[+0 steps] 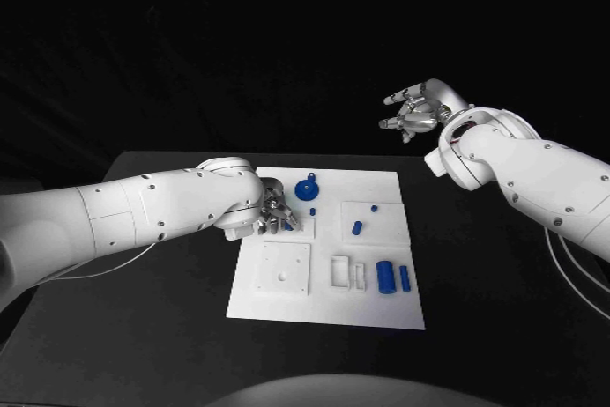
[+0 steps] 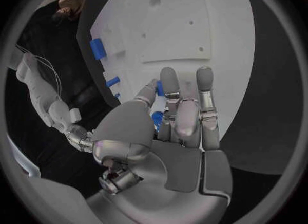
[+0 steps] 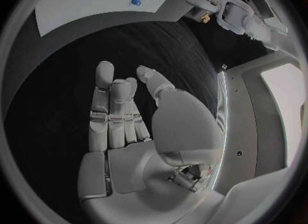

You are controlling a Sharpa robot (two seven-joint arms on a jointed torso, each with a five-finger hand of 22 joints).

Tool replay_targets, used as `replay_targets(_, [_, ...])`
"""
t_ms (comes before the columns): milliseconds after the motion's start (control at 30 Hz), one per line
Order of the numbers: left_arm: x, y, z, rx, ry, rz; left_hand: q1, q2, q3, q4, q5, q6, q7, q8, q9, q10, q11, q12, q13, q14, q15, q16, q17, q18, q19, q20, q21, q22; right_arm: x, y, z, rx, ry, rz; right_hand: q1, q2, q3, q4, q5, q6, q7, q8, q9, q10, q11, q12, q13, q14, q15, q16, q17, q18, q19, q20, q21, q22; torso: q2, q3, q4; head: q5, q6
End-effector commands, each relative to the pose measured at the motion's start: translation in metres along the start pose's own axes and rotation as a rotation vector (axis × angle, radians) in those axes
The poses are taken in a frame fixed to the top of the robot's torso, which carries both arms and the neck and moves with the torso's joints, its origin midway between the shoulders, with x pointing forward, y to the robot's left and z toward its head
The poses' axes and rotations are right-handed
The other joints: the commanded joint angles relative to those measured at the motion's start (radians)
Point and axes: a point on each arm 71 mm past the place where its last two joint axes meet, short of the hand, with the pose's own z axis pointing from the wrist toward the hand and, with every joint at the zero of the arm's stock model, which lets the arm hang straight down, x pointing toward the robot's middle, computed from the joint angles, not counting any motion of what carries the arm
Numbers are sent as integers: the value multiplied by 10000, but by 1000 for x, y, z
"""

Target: Assemble the parts on the task board

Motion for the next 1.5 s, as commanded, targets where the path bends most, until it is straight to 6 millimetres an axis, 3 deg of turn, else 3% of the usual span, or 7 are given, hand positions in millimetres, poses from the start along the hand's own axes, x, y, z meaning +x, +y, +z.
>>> replay_targets(33, [11, 4, 4, -276, 524, 388, 32, 144, 422, -388, -41, 1687, -1408, 7, -5, 217, -329, 63, -11, 22, -32, 56, -2, 141, 61, 8, -46, 9, 1, 1, 0, -46, 121, -22, -83, -8, 35, -8, 41, 19, 67, -21, 11, -75, 21, -31, -8, -75, 28, -60, -16, 145, 215, 60, -66, 8, 1, 9, -2, -2, 1])
replay_targets(667, [14, -4, 9, -382, 1062, 626, 26, 140, 393, -361, -72, 1684, -1407, 8, 26, 217, -322, 64, -38, 16, -14, 54, 13, 128, 64, 14, -119, 61, 1, 1, 0, -57, 133, -17, -71, -6, 45, -25, 50, 21, 66, -22, 11, -77, 20, -33, -11, -76, 27, -61, -19, 145, 220, 59, -84, 23, -1, -4, -1, -19, -11])
replay_targets(800, [14, -5, 9, -400, 1041, 599, 19, 157, 310, -261, -461, 1696, -1414, 20, 62, 217, -324, 73, -43, 19, -19, 54, 24, 125, 80, 14, -154, 81, 2, 1, 0, -62, 136, -17, -71, -6, 45, -25, 50, 21, 66, -22, 11, -77, 20, -33, -11, -76, 27, -61, -19, 145, 220, 59, -84, 23, -2, -3, 5, -29, -17])
replay_targets(1000, [13, -5, 10, -441, 926, 533, 121, 55, 41, -56, -742, 1725, -1415, 16, 86, 218, -304, 77, -53, 17, -12, 26, -7, 161, 99, 54, -234, 122, 2, 2, 0, -71, 139, -15, -71, -6, 45, -25, 50, 21, 66, -22, 11, -77, 20, -33, -11, -76, 27, -61, -19, 145, 220, 59, -84, 23, 1, -3, 8, -38, -17])
replay_targets(1100, [12, -5, 11, -471, 863, 543, 125, 100, -110, 148, -1518, 1755, -1421, 31, 110, 219, -301, 89, -52, 19, -13, 22, -10, 172, 112, 67, -260, 141, 2, 2, 0, -81, 144, -13, -71, -6, 45, -25, 50, 21, 66, -22, 11, -77, 20, -33, -11, -76, 27, -61, -19, 145, 220, 59, -84, 23, 0, -5, 6, -41, -13])
replay_targets(1500, [13, -3, 12, -539, 863, 676, 220, 42, -367, 446, -1600, 1799, -1422, 36, 148, 217, -283, 107, -54, 22, -7, 31, 2, 194, 143, 88, -331, 191, 2, 2, -1, -94, 173, -19, -71, -6, 45, -25, 50, 21, 66, -22, 11, -77, 20, -33, -11, -76, 27, -61, -19, 145, 220, 59, -84, 23, -1, -8, 10, -57, -33])
